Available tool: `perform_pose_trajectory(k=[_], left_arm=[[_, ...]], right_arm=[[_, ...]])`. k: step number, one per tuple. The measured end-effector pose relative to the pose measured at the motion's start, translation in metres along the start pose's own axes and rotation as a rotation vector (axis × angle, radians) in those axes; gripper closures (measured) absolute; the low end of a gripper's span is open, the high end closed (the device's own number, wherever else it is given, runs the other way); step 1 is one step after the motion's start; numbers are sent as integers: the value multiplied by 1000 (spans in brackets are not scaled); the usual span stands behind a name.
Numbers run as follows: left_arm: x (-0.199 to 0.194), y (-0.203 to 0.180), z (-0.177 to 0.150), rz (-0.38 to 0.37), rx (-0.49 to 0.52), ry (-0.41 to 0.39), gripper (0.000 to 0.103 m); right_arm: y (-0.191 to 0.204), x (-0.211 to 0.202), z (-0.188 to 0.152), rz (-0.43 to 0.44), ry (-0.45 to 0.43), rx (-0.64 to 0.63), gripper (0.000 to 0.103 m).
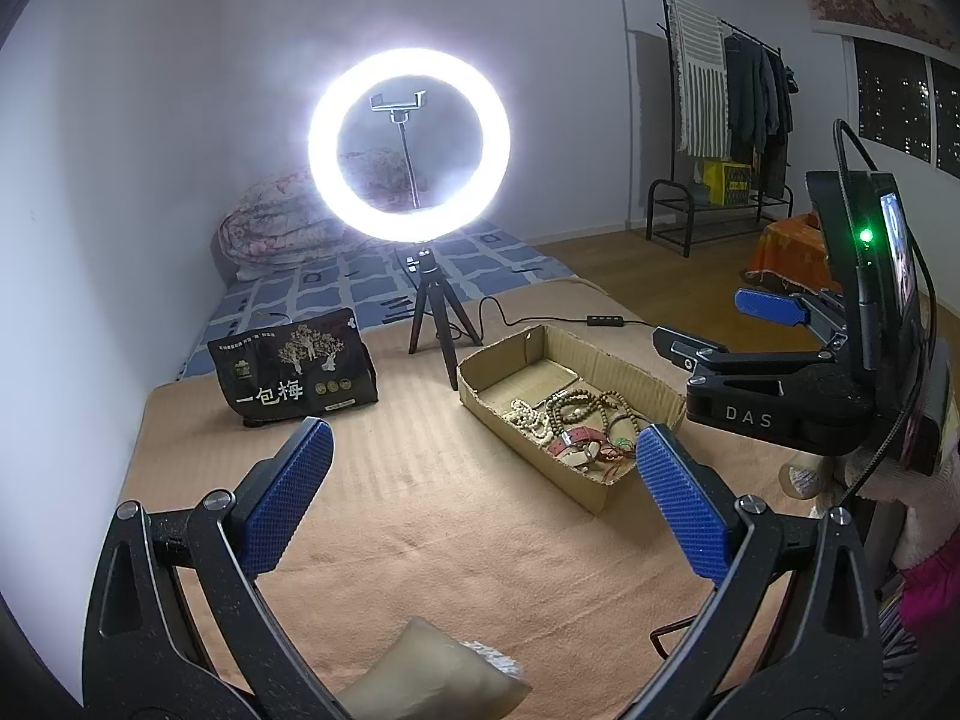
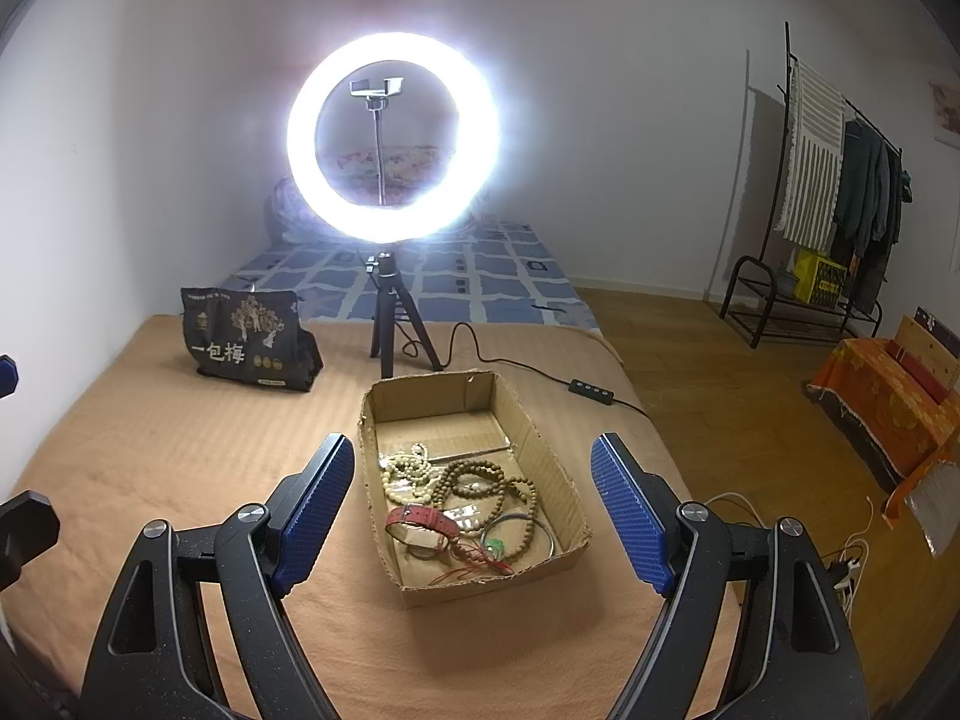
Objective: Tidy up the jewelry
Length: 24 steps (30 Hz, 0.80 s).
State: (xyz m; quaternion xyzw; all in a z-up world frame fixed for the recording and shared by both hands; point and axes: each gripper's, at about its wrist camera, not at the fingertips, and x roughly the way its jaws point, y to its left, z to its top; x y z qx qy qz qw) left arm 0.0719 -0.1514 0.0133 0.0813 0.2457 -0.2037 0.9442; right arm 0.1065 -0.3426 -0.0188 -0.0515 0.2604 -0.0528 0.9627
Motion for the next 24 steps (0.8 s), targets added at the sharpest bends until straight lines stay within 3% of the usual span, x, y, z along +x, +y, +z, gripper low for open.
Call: perform_pose_trajectory(k=[24], left_arm=[[-3,1,2,4,13,0,0]], right_arm=[[4,1,-1,8,7,-13,22]])
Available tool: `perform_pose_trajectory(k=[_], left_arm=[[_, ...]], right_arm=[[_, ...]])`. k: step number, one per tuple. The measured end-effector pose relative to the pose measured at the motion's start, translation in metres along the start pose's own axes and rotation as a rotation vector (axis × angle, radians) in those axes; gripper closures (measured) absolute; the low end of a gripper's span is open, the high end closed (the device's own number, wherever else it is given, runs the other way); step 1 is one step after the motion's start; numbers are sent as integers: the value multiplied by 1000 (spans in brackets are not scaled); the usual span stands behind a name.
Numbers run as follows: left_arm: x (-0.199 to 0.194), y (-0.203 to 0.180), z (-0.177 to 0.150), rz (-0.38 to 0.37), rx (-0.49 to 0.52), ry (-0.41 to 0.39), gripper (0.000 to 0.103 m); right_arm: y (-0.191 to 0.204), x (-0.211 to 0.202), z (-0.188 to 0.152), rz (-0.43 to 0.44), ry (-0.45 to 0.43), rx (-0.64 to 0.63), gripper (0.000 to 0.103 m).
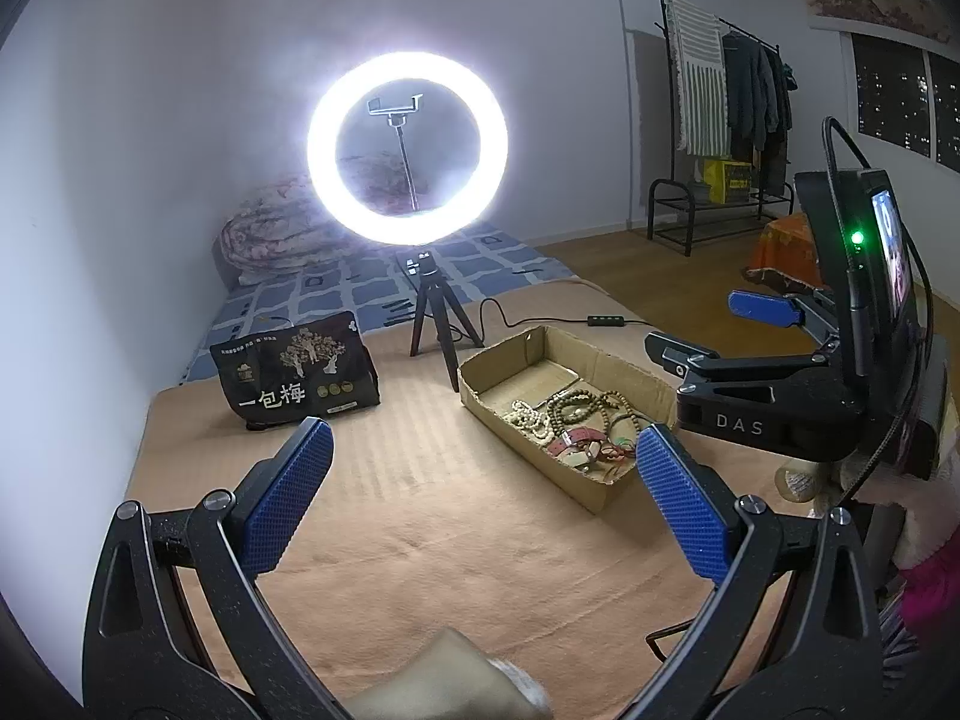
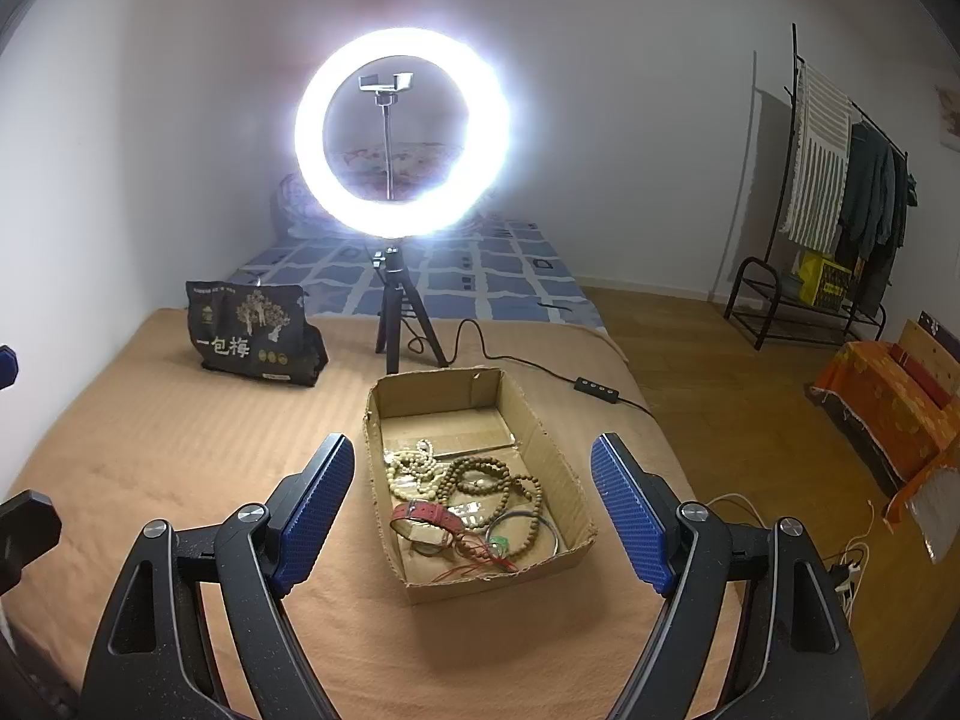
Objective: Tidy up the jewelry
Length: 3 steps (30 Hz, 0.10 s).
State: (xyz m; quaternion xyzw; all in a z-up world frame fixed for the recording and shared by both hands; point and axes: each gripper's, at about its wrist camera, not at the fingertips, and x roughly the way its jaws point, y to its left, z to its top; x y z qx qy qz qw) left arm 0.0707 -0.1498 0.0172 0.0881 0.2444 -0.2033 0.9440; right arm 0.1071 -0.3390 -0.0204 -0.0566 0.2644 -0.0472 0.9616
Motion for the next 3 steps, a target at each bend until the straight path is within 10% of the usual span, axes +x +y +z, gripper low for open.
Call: perform_pose_trajectory(k=[3], left_arm=[[0,1,1,9,-3,-2,0]], right_arm=[[0,0,0,-1,-2,0,22]])
